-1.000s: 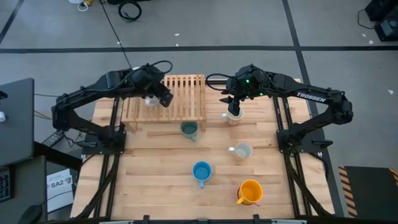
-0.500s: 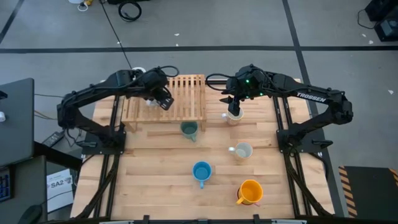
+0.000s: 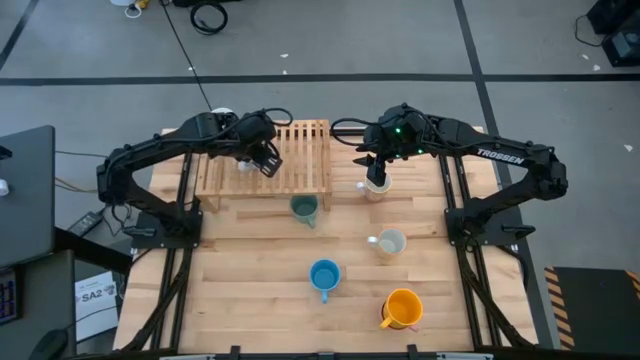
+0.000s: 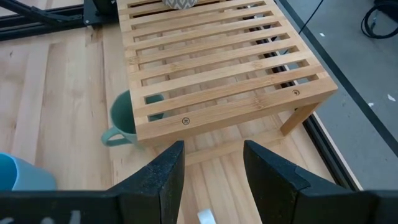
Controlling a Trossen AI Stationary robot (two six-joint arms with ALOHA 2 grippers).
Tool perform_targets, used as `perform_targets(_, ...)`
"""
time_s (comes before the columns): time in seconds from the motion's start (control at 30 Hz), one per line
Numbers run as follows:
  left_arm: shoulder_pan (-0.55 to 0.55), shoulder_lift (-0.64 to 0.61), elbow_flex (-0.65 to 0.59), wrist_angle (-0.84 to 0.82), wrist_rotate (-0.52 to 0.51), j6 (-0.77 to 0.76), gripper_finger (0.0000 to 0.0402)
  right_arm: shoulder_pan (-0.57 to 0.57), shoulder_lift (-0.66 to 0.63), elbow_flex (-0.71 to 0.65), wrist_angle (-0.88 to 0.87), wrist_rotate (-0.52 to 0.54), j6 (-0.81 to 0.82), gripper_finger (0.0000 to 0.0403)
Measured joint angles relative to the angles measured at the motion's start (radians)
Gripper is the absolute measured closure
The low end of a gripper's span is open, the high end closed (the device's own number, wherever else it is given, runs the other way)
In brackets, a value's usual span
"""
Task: Place coffee mugs
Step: Adjust the white-gray patterned mug on the shelf
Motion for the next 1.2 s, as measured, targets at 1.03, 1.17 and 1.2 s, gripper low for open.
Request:
perform_targets(1.03, 0.143, 0.000, -0.001, 0.148, 0.106, 0.363, 0.0371, 0.000, 0.000, 0.000, 0.000, 0.000, 0.000, 0.0233)
perform_targets(1.17, 0.191, 0.000, -0.001, 0.155, 0.146, 0.401, 0.0371, 0.000, 0.000, 0.000, 0.000, 0.000, 0.000, 0.0233)
perform_targets(1.2, 0.202, 0.000, -0.001, 0.154, 0.148, 0.401, 0.0371, 0.000, 0.000, 0.000, 0.000, 0.000, 0.000, 0.0233)
